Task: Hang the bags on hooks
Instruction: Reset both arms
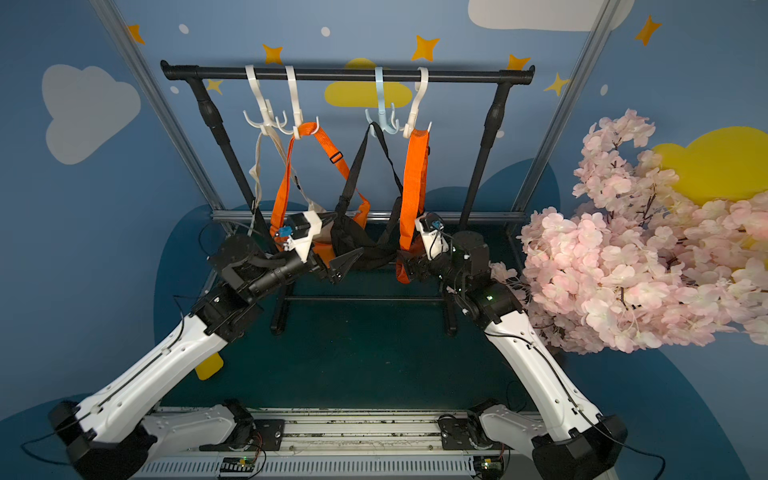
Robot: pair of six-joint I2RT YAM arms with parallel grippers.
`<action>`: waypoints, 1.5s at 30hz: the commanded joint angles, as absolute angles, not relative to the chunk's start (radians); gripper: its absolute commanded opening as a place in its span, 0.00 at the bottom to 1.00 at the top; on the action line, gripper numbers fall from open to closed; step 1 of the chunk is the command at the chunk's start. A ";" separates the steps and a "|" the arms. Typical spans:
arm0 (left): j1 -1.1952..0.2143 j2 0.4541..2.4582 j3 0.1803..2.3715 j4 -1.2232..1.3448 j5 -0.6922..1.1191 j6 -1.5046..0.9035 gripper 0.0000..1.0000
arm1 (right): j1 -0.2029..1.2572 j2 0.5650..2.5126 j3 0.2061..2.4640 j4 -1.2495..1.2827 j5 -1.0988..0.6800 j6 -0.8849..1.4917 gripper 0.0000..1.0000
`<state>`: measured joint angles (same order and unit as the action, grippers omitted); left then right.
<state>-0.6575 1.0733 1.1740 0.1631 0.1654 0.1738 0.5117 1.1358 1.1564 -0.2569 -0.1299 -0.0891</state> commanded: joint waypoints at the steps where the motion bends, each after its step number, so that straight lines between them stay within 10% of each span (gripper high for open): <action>1: -0.659 0.957 1.053 0.210 -0.001 0.213 0.99 | 0.573 1.117 1.077 -0.203 -0.108 -0.084 0.87; 14: -0.622 0.762 0.738 0.319 -0.316 0.264 0.99 | 0.568 1.021 0.683 -0.023 0.111 0.060 0.88; 24: -0.304 0.780 0.333 0.519 -0.335 0.042 1.00 | 0.336 1.043 0.460 0.228 0.292 0.057 0.88; 45: 0.039 1.287 0.293 0.766 -0.075 -0.040 1.00 | 0.109 1.436 0.355 0.846 0.246 -0.003 0.89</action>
<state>0.0296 1.2701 0.2539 0.7418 -0.1425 -0.0242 0.1150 1.3865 0.3325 0.7185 0.2825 0.0097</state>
